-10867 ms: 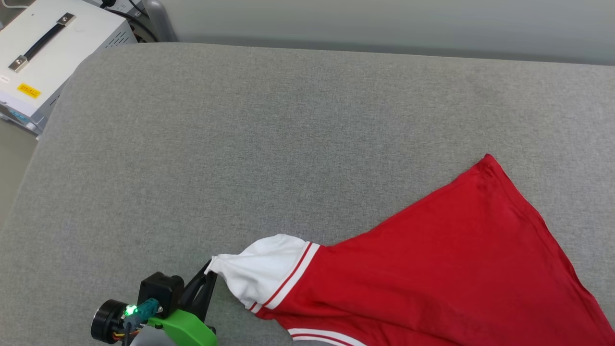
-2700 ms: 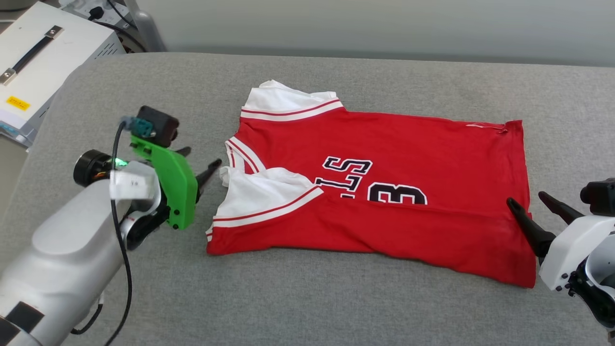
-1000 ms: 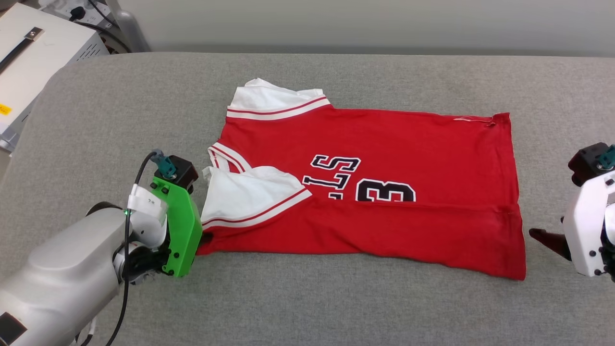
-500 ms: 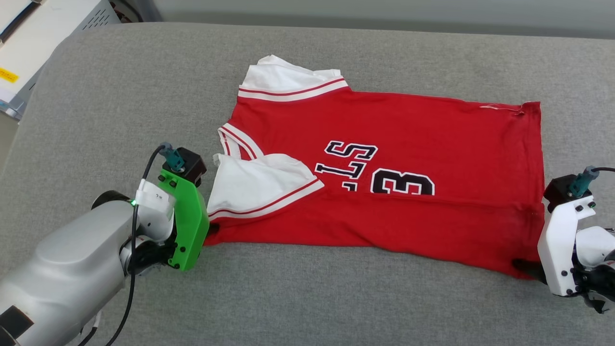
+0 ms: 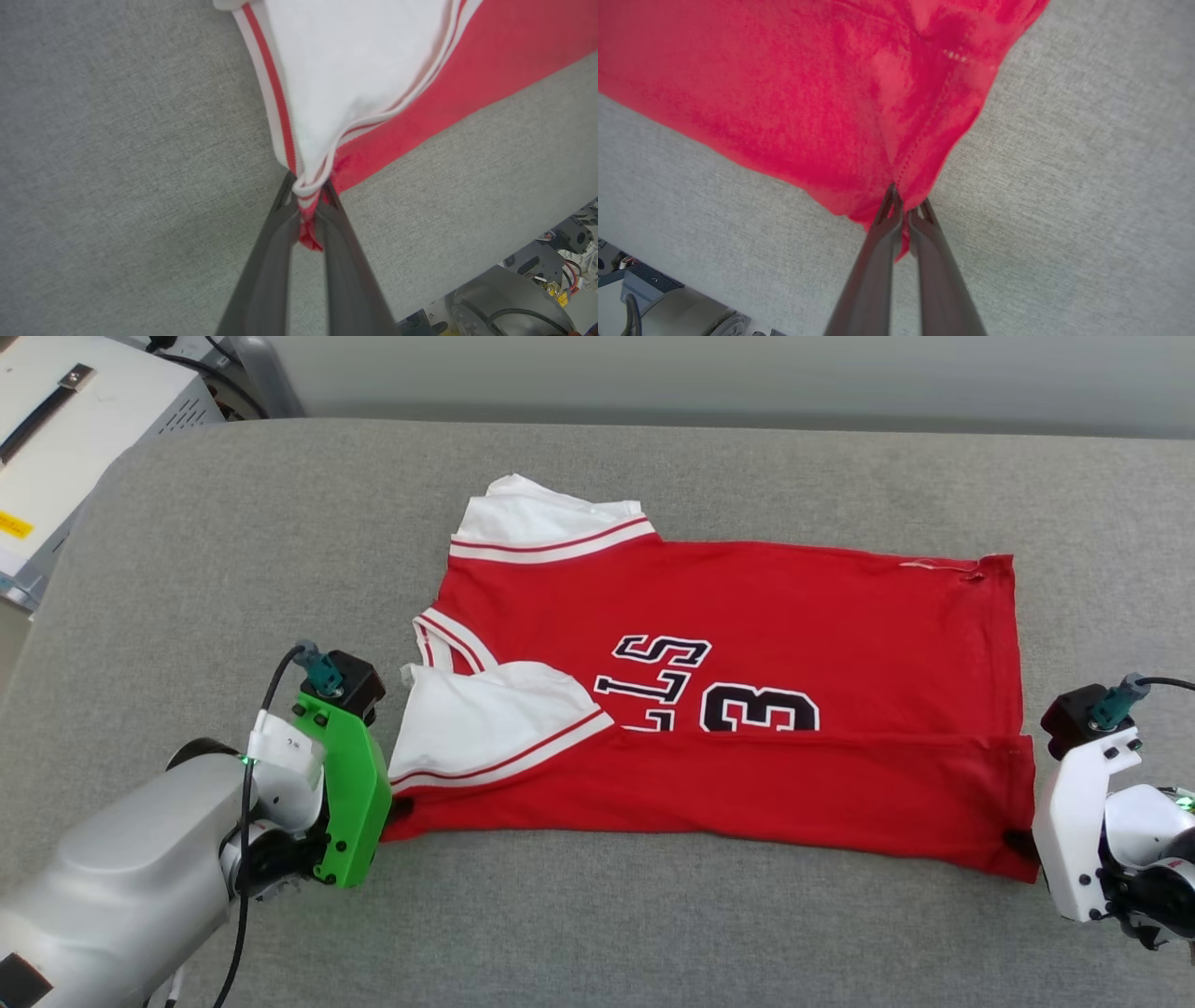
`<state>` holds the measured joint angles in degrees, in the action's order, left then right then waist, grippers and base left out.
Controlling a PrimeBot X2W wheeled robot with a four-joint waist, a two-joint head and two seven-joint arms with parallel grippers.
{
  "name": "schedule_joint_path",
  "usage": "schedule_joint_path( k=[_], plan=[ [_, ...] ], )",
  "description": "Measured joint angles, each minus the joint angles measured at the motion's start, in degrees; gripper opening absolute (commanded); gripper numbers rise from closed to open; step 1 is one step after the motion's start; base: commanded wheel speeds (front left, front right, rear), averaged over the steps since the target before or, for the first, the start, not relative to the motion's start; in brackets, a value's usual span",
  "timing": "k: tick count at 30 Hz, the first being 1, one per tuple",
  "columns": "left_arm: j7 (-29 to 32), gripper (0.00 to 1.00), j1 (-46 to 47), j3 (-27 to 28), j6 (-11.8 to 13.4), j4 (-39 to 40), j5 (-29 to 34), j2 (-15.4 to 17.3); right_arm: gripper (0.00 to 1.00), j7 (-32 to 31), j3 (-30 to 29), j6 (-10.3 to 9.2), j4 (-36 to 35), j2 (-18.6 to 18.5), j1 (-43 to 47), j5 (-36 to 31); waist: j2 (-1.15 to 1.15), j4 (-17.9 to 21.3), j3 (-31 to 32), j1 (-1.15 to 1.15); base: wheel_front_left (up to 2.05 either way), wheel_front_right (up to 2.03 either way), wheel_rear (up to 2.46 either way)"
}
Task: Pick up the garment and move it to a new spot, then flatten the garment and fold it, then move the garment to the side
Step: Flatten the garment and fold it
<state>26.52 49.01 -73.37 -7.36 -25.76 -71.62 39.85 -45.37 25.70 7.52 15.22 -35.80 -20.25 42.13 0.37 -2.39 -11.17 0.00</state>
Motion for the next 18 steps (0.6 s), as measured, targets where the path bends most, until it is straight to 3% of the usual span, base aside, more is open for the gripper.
schedule_joint_path(
  k=[11,18],
  plan=[
    [0.3,0.00,-5.3,-0.1,0.0,8.7,-1.2,4.0,0.00,1.3,0.4,0.01,-8.4,-7.7,6.4,4.2,0.00,0.2,4.9,0.00,0.00,0.00,0.00],
    [0.5,0.00,-8.7,-0.1,0.0,11.3,-1.0,5.1,0.00,0.8,-2.2,0.01,-11.0,-9.2,11.8,5.0,0.00,0.2,4.8,0.00,0.00,0.00,0.00]
  ],
)
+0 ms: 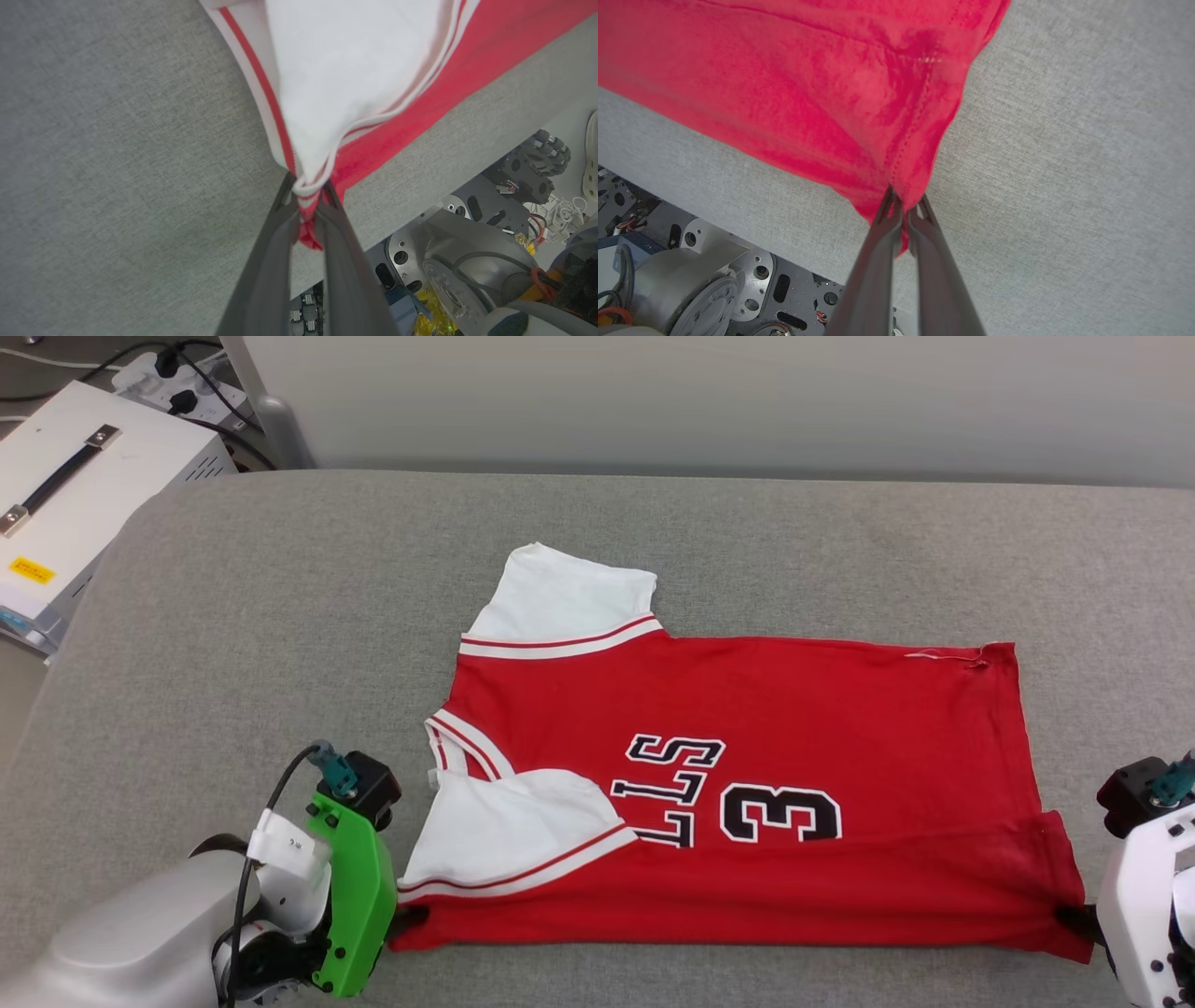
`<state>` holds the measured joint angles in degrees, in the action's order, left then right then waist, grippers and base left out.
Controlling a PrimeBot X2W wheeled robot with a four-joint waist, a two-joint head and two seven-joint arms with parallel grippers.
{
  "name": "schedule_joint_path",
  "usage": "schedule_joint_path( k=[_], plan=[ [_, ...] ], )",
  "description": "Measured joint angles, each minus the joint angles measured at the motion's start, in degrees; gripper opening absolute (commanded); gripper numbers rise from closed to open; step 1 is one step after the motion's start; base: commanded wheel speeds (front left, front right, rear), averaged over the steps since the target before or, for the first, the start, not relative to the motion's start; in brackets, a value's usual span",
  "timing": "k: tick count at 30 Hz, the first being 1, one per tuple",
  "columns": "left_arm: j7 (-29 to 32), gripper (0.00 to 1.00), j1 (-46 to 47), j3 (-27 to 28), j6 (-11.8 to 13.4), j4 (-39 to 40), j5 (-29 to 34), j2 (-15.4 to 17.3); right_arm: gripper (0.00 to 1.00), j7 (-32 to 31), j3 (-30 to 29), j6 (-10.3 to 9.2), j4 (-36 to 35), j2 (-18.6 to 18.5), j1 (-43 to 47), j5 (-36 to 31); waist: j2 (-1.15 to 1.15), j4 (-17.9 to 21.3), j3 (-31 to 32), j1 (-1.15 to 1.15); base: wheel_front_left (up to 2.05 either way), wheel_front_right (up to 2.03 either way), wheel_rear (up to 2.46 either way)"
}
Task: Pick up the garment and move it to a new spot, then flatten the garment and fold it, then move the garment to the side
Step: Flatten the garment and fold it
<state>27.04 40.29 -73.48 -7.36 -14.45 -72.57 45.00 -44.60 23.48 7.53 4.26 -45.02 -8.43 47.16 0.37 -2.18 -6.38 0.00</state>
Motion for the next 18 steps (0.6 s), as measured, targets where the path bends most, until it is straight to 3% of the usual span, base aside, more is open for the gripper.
schedule_joint_path(
  k=[10,11,12,13,18],
  plan=[
    [-0.4,0.00,-0.7,0.1,0.0,-6.6,0.5,-2.9,0.00,-0.3,-0.9,0.00,4.9,5.3,0.6,-2.9,0.00,0.4,-2.9,0.00,0.00,0.00,0.00],
    [-0.5,0.91,-0.7,0.1,0.0,-7.1,0.5,-3.0,0.00,0.0,-0.9,0.00,5.0,5.5,0.6,-2.9,0.00,0.4,-2.8,0.00,0.00,0.00,0.00],
    [-1.0,1.00,-0.8,0.1,0.0,-7.4,0.5,-3.1,0.88,0.5,-1.2,0.00,5.1,5.8,0.5,-3.0,0.00,0.4,-2.6,0.00,0.00,0.00,0.00],
    [-1.4,1.00,-0.8,0.1,0.0,-7.5,0.5,-3.1,1.00,1.1,-1.4,0.00,5.0,6.1,0.5,-3.2,0.00,0.5,-2.3,0.00,0.00,0.00,0.00],
    [-3.2,1.00,-0.6,0.1,0.0,-7.1,1.1,-1.1,1.00,6.4,-3.7,0.00,2.7,6.4,0.5,-4.4,0.00,0.4,-0.4,0.00,0.00,0.00,0.00]
  ],
)
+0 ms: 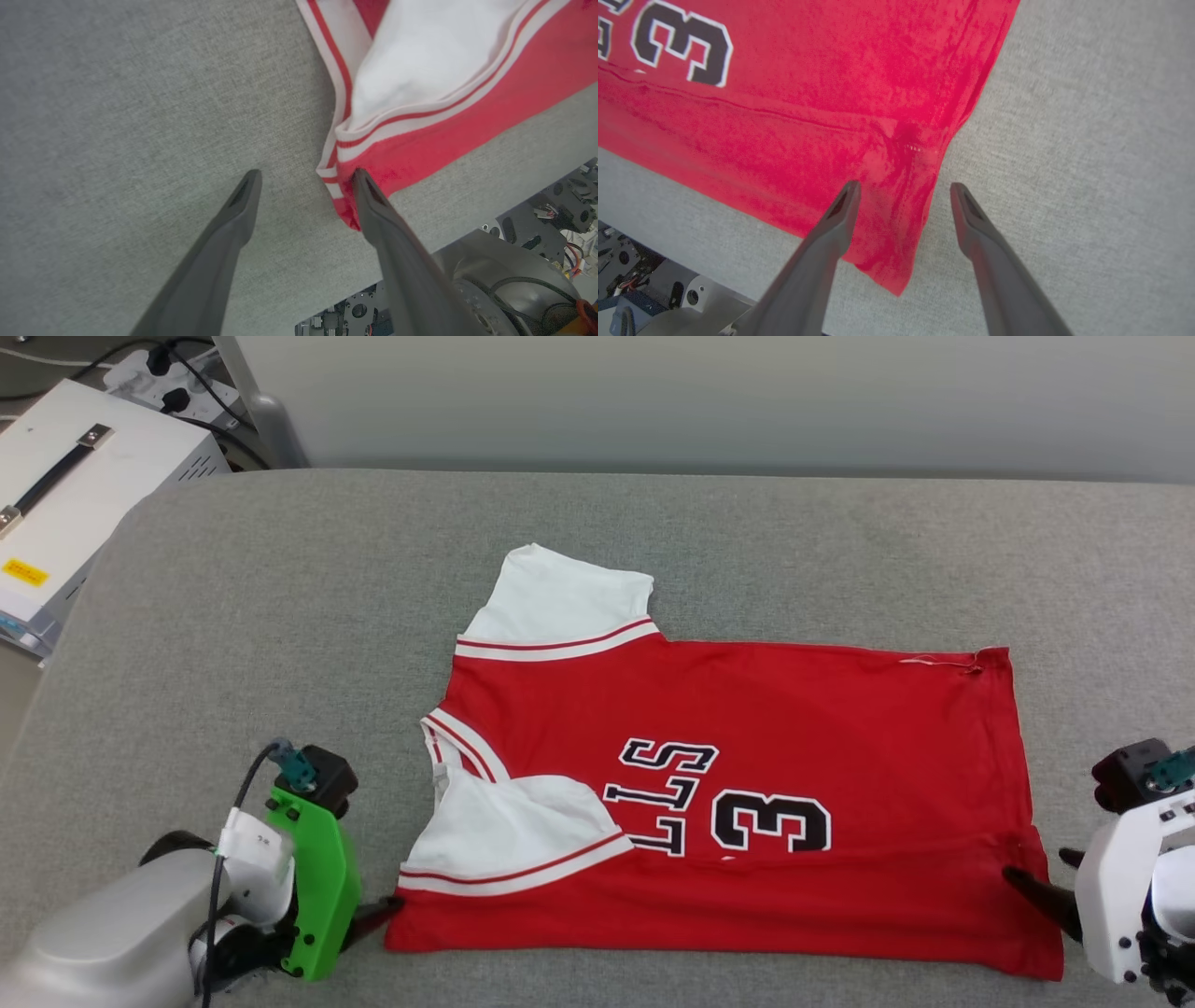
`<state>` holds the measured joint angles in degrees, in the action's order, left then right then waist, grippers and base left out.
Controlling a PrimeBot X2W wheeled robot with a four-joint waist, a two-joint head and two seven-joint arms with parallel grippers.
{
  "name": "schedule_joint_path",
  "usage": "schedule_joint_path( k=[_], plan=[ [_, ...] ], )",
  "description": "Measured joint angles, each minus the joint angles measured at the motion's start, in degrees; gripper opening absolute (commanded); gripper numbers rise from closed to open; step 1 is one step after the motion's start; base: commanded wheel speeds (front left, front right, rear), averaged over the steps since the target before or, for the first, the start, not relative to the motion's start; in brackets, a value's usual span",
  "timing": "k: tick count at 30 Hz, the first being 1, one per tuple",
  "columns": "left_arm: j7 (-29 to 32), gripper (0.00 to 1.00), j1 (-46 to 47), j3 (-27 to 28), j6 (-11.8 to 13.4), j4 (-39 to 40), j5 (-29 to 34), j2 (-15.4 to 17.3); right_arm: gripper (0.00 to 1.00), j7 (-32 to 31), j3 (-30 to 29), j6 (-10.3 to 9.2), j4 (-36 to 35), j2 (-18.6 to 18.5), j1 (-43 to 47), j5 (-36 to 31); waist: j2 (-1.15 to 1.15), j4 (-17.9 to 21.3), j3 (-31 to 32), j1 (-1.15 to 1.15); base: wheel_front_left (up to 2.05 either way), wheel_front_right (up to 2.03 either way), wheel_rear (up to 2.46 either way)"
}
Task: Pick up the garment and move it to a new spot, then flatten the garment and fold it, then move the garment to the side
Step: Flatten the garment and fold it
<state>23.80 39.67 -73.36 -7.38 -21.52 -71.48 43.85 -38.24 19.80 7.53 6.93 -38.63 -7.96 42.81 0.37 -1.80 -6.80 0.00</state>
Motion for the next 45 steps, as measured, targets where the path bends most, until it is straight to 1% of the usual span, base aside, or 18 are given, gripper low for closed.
schedule_joint_path(
  k=[2,5,8,11,14,16,18,21,23,25,31,34,36,38,40,42,45],
  plan=[
    [-1.9,1.00,0.9,0.3,0.0,0.2,2.0,1.7,1.00,4.4,-1.6,0.00,-2.1,0.1,-0.4,-1.7,0.00,0.0,0.8,0.00,0.00,0.00,0.00],
    [-5.6,1.00,3.6,1.9,0.0,0.3,4.2,3.1,1.00,10.5,-4.0,0.00,-4.4,0.9,-1.3,-4.7,0.00,0.1,1.3,0.00,0.00,0.00,0.00],
    [-9.3,1.00,7.2,4.2,0.3,0.2,6.1,3.1,1.00,16.3,-7.7,0.00,-5.9,3.4,-2.1,-8.5,0.00,0.1,0.9,0.00,0.00,0.00,0.00],
    [-12.2,1.00,11.0,6.0,1.2,-0.4,8.8,2.8,1.00,21.7,-12.2,-0.01,-7.7,7.8,-2.7,-13.8,0.00,0.2,0.0,0.00,0.00,0.00,0.00],
    [-14.7,1.00,14.8,7.8,1.9,-1.6,10.2,1.7,1.00,26.3,-16.0,0.00,-9.9,12.5,-2.8,-19.0,0.00,0.5,-1.3,0.00,0.00,0.00,0.00],
    [-16.1,1.00,17.8,9.2,2.2,-2.8,11.0,0.4,1.00,29.9,-19.0,0.00,-11.7,16.2,-2.8,-22.5,0.00,0.7,-2.4,0.00,0.00,0.00,0.00],
    [-17.6,1.00,20.8,10.6,2.6,-4.3,12.2,-0.9,1.00,32.8,-20.7,0.00,-12.8,19.0,-2.8,-24.8,0.00,1.0,-3.6,0.00,0.00,0.00,0.00],
    [-20.4,1.00,26.0,13.0,2.8,-7.1,12.9,-2.9,1.00,35.4,-21.3,0.00,-14.2,22.3,-2.7,-27.3,0.00,1.6,-5.7,0.00,0.00,0.00,0.00],
    [-21.3,1.00,29.7,13.9,2.7,-9.1,13.4,-4.3,1.00,36.1,-21.2,0.00,-15.6,24.4,-2.6,-28.8,0.00,2.2,-7.4,0.00,0.00,0.00,0.00],
    [-21.1,1.00,32.7,14.1,2.5,-11.0,13.8,-5.6,1.00,36.6,-21.0,0.00,-16.5,25.6,-2.6,-30.1,0.00,2.7,-9.0,0.00,0.00,0.00,0.00],
    [-14.0,1.00,40.7,12.7,0.6,-16.2,13.5,-9.7,1.00,37.0,-20.1,0.00,-18.4,26.9,-2.8,-31.5,0.00,4.8,-14.5,0.00,0.00,0.00,0.00],
    [-7.2,1.00,43.6,12.2,0.2,-18.7,10.7,-11.6,1.00,37.0,-19.8,0.00,-18.9,26.9,-3.5,-31.6,0.00,5.9,-17.2,0.00,0.00,0.00,0.00],
    [0.5,1.00,44.9,10.7,0.1,-19.8,7.8,-12.3,1.00,37.0,-19.3,0.00,-19.1,26.8,-4.6,-31.6,0.00,6.8,-19.2,0.01,0.00,0.00,0.00],
    [7.1,1.00,45.3,9.2,0.1,-19.9,5.2,-12.5,1.00,37.0,-19.0,0.00,-19.5,26.9,-5.1,-31.7,0.00,7.4,-20.7,0.01,0.00,0.00,0.00],
    [13.1,1.00,45.8,7.2,0.1,-19.9,4.1,-12.4,1.00,36.9,-18.7,0.00,-19.9,27.0,-5.3,-32.0,0.00,8.2,-22.2,0.01,0.00,0.00,0.00],
    [16.4,1.00,46.4,5.9,0.1,-20.0,3.9,-12.2,1.00,36.9,-18.4,0.00,-20.1,27.2,-5.5,-32.1,0.00,8.8,-23.5,0.01,0.00,0.00,0.00],
    [18.8,1.00,46.5,4.5,0.1,-20.7,3.4,-11.8,1.00,36.9,-17.8,0.00,-19.9,27.4,-6.2,-32.1,0.00,9.8,-25.2,0.01,0.00,0.00,0.00]
  ],
)
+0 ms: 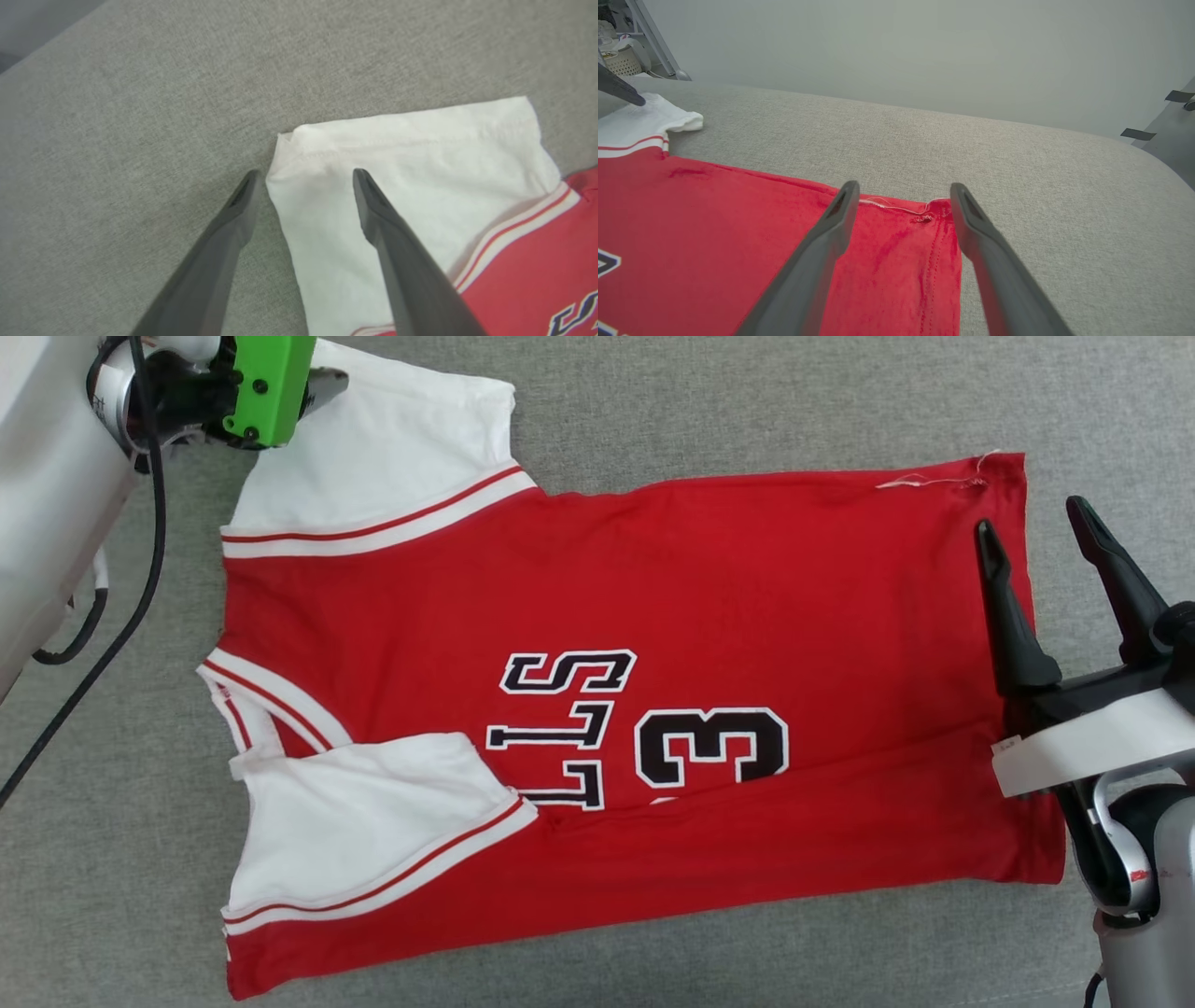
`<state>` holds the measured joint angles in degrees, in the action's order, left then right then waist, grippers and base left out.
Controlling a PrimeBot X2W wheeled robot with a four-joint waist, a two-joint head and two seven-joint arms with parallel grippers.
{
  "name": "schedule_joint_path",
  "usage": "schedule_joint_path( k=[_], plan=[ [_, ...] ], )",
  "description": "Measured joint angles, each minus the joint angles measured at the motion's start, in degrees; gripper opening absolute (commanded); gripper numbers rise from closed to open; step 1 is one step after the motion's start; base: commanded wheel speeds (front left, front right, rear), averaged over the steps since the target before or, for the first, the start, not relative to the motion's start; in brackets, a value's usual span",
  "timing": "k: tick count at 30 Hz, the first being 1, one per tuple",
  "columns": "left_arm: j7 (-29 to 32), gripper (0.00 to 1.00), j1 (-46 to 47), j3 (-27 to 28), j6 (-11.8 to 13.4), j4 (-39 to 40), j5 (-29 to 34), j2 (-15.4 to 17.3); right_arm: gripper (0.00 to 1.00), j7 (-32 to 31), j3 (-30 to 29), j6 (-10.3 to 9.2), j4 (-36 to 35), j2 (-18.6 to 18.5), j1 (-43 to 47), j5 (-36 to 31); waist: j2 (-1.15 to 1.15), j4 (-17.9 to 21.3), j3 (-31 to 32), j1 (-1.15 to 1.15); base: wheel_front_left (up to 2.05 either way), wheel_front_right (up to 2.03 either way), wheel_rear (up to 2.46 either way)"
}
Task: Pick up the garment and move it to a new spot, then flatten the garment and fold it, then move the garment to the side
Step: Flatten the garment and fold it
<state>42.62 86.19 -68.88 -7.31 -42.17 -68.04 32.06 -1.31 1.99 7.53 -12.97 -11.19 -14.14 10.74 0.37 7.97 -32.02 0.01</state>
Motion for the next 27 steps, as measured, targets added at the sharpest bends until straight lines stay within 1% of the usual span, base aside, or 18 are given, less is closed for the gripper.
schedule_joint_path(
  k=[3,7,8,9,10,12,15,19,22,25,27],
  plan=[
    [1.8,1.00,0.0,-1.8,0.0,-0.5,1.2,0.4,1.00,0.0,0.6,0.00,0.3,0.2,-0.7,0.0,0.00,1.0,-1.3,0.00,0.00,0.00,0.00],
    [3.4,1.00,0.2,-1.8,0.0,0.4,1.5,1.3,1.00,0.1,0.8,0.00,0.9,0.3,-1.1,0.0,0.00,2.2,-2.6,-0.01,0.00,0.00,0.00],
    [3.9,0.89,0.4,-1.9,0.0,0.9,1.7,1.6,1.00,0.1,0.6,0.00,1.0,0.3,-1.1,0.0,0.00,2.4,-2.8,-0.01,0.00,0.00,0.00],
    [4.1,0.21,0.5,-1.9,0.0,1.4,2.1,1.9,1.00,0.1,0.5,0.00,1.2,0.3,-1.1,0.1,0.00,2.4,-2.9,-0.01,0.00,0.00,0.00],
    [4.2,0.00,0.5,-1.9,0.0,1.9,2.3,2.1,1.00,0.1,0.4,0.00,1.3,0.2,-1.2,0.1,0.00,2.4,-3.0,-0.01,0.00,0.00,0.00],
    [3.6,0.00,0.5,-2.1,0.0,2.3,2.3,2.2,1.00,0.1,0.2,0.00,1.5,0.0,-1.7,0.1,0.00,2.4,-2.7,-0.01,0.00,0.00,0.00],
    [0.9,0.00,-0.2,-3.1,0.0,3.2,2.6,1.9,1.00,-0.3,-0.5,0.00,1.9,-1.0,-3.6,0.3,0.00,1.9,-1.8,-0.01,0.00,0.00,0.00],
    [-3.8,0.00,-1.6,-3.6,0.0,3.7,2.5,1.9,1.00,-2.5,-1.4,0.00,3.3,-4.5,-7.3,1.3,0.00,1.0,0.0,-0.01,0.00,0.00,0.00],
    [-7.0,0.00,-2.9,-3.9,0.0,4.7,2.5,1.9,1.00,-6.7,-0.8,0.00,5.6,-8.9,-10.2,2.8,0.00,0.2,1.8,-0.01,0.00,0.00,0.00],
    [-11.0,0.00,-4.2,-4.0,0.0,6.4,2.5,2.0,1.00,-13.4,1.8,0.00,8.7,-15.1,-13.4,6.8,0.00,-1.0,3.9,-0.01,0.00,0.00,0.00],
    [-13.3,0.00,-5.2,-4.0,0.0,7.5,2.4,2.1,1.00,-18.2,3.6,0.00,10.4,-18.3,-15.6,9.6,0.00,-1.8,5.1,-0.01,0.00,0.00,0.00]
  ],
)
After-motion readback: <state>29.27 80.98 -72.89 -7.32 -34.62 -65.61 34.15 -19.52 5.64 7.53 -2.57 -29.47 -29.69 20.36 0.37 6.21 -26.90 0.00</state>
